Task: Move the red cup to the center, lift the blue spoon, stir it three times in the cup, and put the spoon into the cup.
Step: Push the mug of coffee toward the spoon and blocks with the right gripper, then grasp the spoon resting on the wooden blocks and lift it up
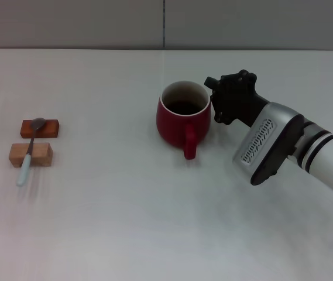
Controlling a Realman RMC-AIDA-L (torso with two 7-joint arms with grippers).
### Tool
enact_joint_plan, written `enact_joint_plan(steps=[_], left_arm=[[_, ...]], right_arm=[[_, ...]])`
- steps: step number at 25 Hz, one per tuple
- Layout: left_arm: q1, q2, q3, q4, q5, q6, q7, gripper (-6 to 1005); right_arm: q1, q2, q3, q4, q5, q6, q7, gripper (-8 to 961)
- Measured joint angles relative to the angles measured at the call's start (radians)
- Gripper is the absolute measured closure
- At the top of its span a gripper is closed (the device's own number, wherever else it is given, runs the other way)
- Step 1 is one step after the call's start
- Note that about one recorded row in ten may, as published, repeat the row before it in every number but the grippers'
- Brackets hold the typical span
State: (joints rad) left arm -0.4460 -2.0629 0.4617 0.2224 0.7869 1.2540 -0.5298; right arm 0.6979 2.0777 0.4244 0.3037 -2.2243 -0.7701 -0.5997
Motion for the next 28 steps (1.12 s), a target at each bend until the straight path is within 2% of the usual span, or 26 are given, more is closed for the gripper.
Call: enact_joint_plan(steps=[9,16,21,25,26,28], left_arm=[[0.003,0.000,0.000,0.000,0.000,0.006,-0.007,159],[0.014,0.000,0.000,-0.002,0.000,0.012,-0.007,159],[0.037,0.002,0.000,-0.002,0.000,0.013,-0.014,159],[0.071,0.005,0.000,0.001,0.000,0.013,-0.038,160],[0.071,0.005,0.000,0.001,0.000,0.013,-0.038,160],[0.096,0.006,0.005,0.004,0.002,0.012,-0.048,161]], right_arm=[[-0.005,0.005,-0.004,0.054,-0.015,0.012,0.000,948],[-0.007,0.008,0.015,0.043,-0.022,0.012,0.000,948],[-0.042,0.007,0.120,0.013,-0.017,-0.070,0.019,948],[-0.073,0.006,0.237,-0.032,-0.017,-0.212,0.169,948],[-0.073,0.006,0.237,-0.032,-0.017,-0.212,0.169,948],[-0.086,0.006,0.321,-0.068,-0.016,-0.294,0.301,948]])
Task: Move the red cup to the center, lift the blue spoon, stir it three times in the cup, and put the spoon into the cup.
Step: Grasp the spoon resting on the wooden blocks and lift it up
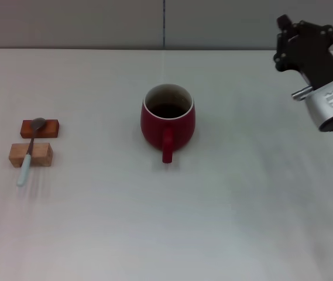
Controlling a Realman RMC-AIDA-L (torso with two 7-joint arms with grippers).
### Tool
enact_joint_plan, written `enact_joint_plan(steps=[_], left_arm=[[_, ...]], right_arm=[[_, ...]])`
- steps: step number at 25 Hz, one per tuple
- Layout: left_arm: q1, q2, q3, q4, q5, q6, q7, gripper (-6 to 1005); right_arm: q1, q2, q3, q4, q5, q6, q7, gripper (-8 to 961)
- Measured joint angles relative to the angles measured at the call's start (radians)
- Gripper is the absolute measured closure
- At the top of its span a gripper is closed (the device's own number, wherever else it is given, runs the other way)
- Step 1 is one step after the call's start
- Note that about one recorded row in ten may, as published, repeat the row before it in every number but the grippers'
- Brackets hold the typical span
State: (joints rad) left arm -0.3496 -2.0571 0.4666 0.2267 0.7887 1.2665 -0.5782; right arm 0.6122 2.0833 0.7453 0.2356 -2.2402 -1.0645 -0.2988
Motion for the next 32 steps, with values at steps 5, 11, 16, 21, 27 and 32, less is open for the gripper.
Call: enact_joint_plan(steps=[5,11,16,21,27,32], left_arm=[[0.031,0.000,0.007,0.000,0.005,0.000,-0.026,162],[0.086,0.000,0.097,-0.005,0.007,0.005,-0.117,163],[0.122,-0.002,0.157,-0.006,0.008,0.033,-0.175,165],[0.156,-0.007,0.195,-0.033,0.008,0.114,-0.164,166],[0.178,-0.008,0.212,-0.099,0.008,0.224,-0.131,167],[0.200,-0.010,0.245,-0.157,0.009,0.293,-0.054,169]], right_arm=[[-0.020,-0.002,0.095,-0.016,0.001,-0.074,0.120,948],[-0.012,-0.003,0.133,-0.051,0.001,-0.086,0.187,948],[-0.009,-0.004,0.139,-0.058,0.001,-0.086,0.186,948],[-0.005,-0.005,0.151,-0.067,0.001,-0.087,0.183,948],[0.003,-0.006,0.151,-0.079,0.001,-0.086,0.183,948],[0.012,-0.007,0.152,-0.090,0.001,-0.083,0.181,948]])
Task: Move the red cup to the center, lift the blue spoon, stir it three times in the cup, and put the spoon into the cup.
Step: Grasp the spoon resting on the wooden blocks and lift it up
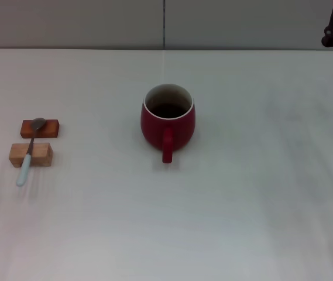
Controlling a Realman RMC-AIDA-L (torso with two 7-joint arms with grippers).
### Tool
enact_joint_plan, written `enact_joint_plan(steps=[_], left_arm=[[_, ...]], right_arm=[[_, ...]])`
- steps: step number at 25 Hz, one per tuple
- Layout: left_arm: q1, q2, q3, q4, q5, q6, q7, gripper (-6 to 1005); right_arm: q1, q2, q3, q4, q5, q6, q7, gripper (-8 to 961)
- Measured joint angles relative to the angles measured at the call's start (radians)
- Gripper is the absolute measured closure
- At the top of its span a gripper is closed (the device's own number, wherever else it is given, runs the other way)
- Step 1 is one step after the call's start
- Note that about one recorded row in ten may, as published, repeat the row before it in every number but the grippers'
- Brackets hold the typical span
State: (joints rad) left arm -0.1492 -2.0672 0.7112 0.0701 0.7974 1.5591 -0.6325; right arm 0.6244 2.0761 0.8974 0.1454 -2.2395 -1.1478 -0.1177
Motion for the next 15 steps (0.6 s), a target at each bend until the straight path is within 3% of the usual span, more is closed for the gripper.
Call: enact_joint_plan(steps=[15], left_arm=[[0.021,-0.002,0.027,-0.231,0.000,0.131,0.264,172]], right_arm=[[0.036,-0.007,0.014,-0.037,0.000,0.013,-0.001,948]])
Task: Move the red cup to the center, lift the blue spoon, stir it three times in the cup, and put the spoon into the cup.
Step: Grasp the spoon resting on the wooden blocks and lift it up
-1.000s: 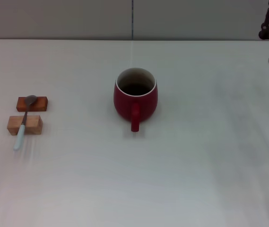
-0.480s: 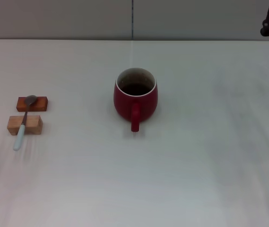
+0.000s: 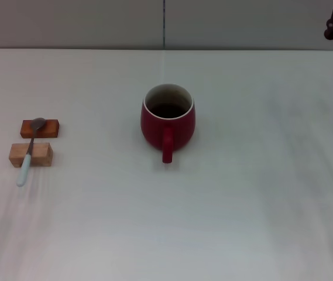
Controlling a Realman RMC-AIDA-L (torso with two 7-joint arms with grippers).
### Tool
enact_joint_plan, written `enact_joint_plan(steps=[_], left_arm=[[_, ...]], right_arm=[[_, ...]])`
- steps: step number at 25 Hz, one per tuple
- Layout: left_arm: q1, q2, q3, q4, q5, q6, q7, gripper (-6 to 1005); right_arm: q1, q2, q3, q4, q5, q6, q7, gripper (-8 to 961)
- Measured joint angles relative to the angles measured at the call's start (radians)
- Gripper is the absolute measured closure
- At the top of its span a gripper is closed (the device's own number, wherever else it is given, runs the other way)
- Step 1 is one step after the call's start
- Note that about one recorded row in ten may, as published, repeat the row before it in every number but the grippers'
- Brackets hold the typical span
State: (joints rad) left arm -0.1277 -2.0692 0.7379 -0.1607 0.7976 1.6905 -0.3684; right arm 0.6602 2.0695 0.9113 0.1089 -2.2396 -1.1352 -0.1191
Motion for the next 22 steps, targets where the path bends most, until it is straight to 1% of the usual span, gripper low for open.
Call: enact_joint_plan(steps=[6,7,8,9,11,12,13,14,16,17,18,22], left_arm=[[-0.006,-0.001,0.017,-0.054,0.000,0.014,0.062,174],[-0.019,-0.002,0.018,-0.088,0.000,0.014,0.100,174],[-0.019,-0.002,0.018,-0.088,0.000,0.014,0.100,174],[-0.029,-0.003,0.016,-0.124,0.000,0.014,0.146,174],[-0.033,-0.004,0.014,-0.145,0.000,0.015,0.172,175],[-0.042,-0.004,0.008,-0.190,0.000,0.015,0.231,175],[-0.042,-0.004,0.008,-0.190,0.000,0.015,0.231,175],[-0.051,-0.004,-0.003,-0.234,0.000,0.017,0.287,176],[-0.055,-0.005,-0.011,-0.256,0.000,0.018,0.317,176],[-0.063,-0.006,-0.028,-0.295,0.000,0.024,0.366,176],[-0.063,-0.006,-0.028,-0.295,0.000,0.024,0.366,177],[-0.081,-0.008,-0.044,-0.357,0.014,0.038,0.409,178]], right_arm=[[0.014,-0.002,0.009,-0.022,0.000,0.002,-0.003,949],[0.018,-0.003,0.009,-0.026,0.000,0.003,-0.004,949],[0.018,-0.003,0.009,-0.026,0.000,0.003,-0.004,949],[0.022,-0.004,0.009,-0.029,0.000,0.003,-0.004,949],[0.023,-0.005,0.009,-0.029,0.000,0.003,-0.004,949],[0.025,-0.008,0.009,-0.030,0.000,0.003,-0.004,949],[0.025,-0.008,0.009,-0.030,0.000,0.003,-0.004,949],[0.027,-0.012,0.009,-0.030,0.000,0.003,-0.008,949],[0.028,-0.013,0.009,-0.030,0.000,0.003,-0.009,949],[0.029,-0.014,0.009,-0.030,0.000,0.003,-0.011,949],[0.030,-0.014,0.009,-0.030,0.000,0.003,-0.011,949],[0.037,-0.015,0.009,-0.038,-0.003,0.010,-0.011,949]])
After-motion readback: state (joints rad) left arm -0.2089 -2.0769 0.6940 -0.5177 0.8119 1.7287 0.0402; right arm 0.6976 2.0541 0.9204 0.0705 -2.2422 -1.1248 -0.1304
